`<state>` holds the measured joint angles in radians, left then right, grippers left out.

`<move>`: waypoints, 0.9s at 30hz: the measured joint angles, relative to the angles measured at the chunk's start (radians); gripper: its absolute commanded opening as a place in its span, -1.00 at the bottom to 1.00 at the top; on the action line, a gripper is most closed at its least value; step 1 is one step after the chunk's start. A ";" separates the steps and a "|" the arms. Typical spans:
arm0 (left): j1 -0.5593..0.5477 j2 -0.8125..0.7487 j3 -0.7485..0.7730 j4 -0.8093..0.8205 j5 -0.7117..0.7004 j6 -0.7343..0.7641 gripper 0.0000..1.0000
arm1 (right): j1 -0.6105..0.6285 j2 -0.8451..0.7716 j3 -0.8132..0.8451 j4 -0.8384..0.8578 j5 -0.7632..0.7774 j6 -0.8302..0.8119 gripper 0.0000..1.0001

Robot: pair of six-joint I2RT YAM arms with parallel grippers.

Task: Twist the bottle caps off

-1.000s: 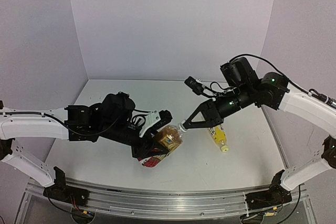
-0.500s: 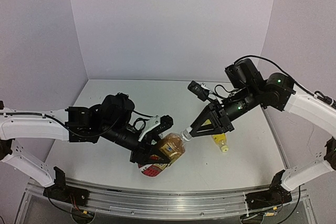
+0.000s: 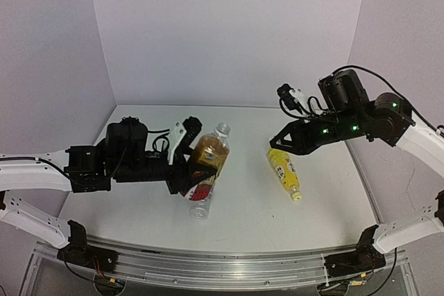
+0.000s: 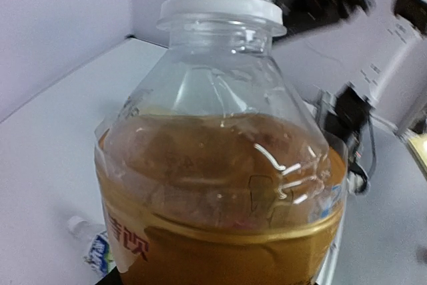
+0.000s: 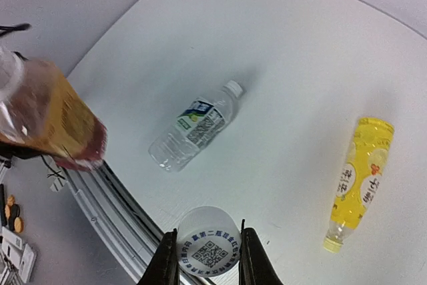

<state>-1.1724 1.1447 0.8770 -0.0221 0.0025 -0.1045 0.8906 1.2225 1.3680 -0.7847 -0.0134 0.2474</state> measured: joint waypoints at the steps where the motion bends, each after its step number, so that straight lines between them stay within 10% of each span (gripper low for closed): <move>1: 0.000 -0.012 -0.007 0.026 -0.085 -0.019 -1.00 | 0.000 -0.002 -0.022 -0.001 0.032 0.021 -1.00; 10: 0.005 -0.034 -0.083 0.202 -0.517 -0.085 -1.00 | 0.001 0.194 -0.184 -0.006 0.166 0.147 -0.93; 27: 0.005 -0.173 -0.174 0.176 -0.607 -0.227 -0.96 | 0.119 0.524 -0.364 0.284 0.339 0.138 -0.74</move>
<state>-1.1679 0.9713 0.7031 0.1538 -0.6042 -0.3313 1.0094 1.7462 1.0040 -0.5005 0.3259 0.3857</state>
